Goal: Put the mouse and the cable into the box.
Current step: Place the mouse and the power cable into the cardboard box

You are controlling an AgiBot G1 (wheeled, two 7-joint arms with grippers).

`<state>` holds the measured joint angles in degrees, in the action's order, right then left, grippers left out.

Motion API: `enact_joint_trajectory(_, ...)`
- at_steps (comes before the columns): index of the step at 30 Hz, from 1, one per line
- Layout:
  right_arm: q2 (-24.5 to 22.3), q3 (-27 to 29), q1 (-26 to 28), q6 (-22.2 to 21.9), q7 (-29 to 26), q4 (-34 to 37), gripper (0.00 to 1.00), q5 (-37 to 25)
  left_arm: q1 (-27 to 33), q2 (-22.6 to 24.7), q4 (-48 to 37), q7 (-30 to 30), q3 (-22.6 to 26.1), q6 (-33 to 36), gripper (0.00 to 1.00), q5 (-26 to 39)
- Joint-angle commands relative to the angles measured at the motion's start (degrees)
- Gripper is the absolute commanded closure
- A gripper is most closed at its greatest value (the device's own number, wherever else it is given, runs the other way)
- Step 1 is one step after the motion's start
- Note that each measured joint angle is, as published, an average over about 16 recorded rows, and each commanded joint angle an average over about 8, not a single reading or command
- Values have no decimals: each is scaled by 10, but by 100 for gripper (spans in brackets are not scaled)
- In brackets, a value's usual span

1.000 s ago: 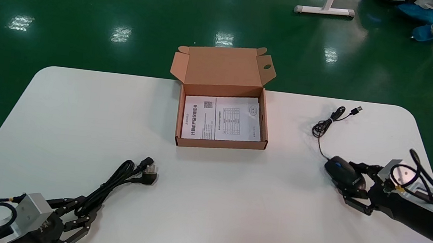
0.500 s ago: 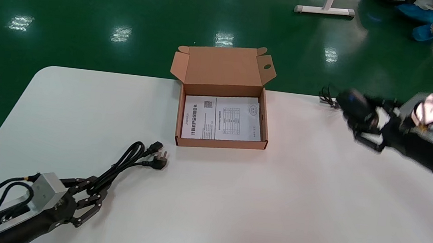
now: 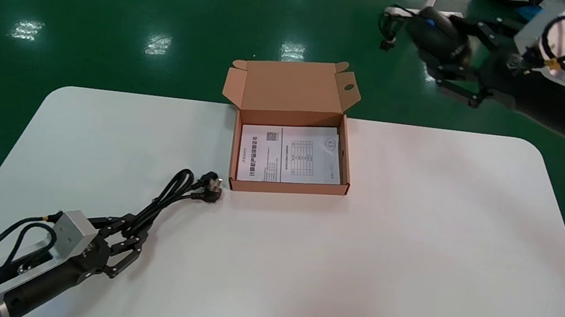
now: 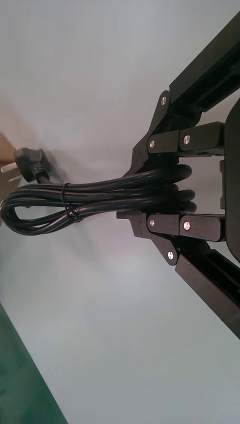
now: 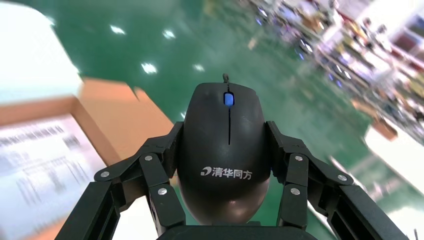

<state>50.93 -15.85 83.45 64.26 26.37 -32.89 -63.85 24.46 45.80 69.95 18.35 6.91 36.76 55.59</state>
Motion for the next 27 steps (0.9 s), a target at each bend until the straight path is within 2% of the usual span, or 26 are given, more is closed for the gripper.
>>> enact_joint_trajectory(1,7,-1,11,12,-1,-10,100,3,-6,5,0,7,-6,-6,100,-4)
enact_joint_trajectory(8,14,-21,22,45,-22,-36,100,-11,-18,16,14,23,-22,-31,100,-7)
enact_joint_trajectory(17,27,-46,0,80,-35,-47,100,-25,-19,14,24,42,-50,-48,100,-16)
enact_joint_trajectory(27,43,-60,-17,88,-33,-47,100,-36,32,7,62,49,-62,-35,100,-24)
